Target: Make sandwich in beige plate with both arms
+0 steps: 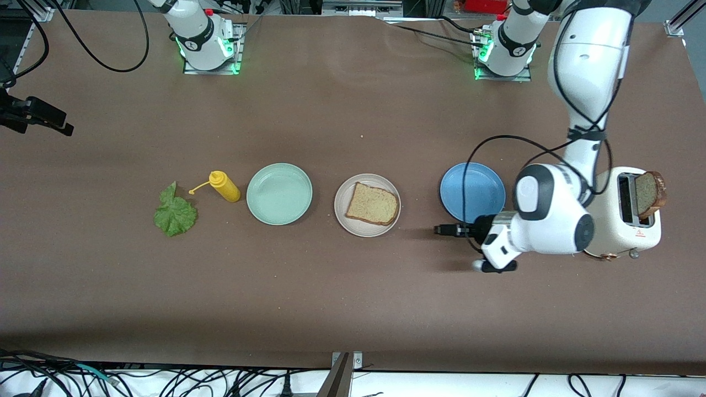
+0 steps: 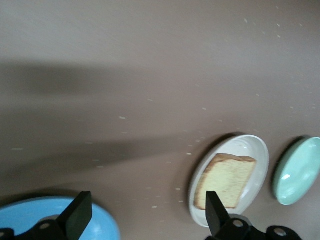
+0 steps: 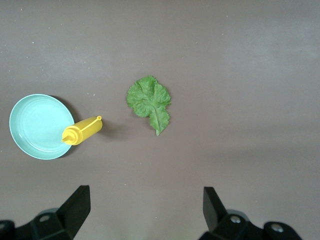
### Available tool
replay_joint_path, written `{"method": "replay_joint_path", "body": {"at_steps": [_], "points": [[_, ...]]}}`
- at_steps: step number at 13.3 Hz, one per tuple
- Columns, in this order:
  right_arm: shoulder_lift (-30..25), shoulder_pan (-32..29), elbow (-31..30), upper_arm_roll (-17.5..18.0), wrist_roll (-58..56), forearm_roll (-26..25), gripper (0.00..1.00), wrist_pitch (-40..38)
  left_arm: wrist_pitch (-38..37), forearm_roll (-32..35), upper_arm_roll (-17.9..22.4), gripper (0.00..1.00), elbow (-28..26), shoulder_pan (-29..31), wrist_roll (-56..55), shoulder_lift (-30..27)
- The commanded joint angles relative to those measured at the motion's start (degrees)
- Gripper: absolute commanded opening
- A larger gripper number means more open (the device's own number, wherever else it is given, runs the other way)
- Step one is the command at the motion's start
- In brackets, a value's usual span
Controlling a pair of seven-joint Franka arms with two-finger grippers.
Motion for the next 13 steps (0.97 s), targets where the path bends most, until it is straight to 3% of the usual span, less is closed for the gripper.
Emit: {"method": "replay_joint_path", "body": {"at_steps": [1, 7, 10, 13], "points": [[0.0, 0.0, 1.0, -0.3, -0.4, 0.9, 1.0, -1.1, -1.8, 5.9, 1.0, 1.0, -1.2, 1.6, 0.5, -3.0], [0.1, 0.0, 1.1, -0.2, -0.3, 0.9, 1.0, -1.1, -8.7, 26.5, 1.1, 1.0, -1.4, 5.2, 1.3, -8.9], [0.0, 0.0, 1.0, -0.2, -0.4, 0.9, 1.0, -1.1, -10.9, 32.1, 1.1, 1.0, -1.5, 6.6, 2.8, -11.3], [0.0, 0.0, 1.0, -0.2, -0.3, 0.9, 1.0, -1.1, -13.6, 32.4, 1.2, 1.0, -1.5, 8.2, 5.6, -13.5]]}}
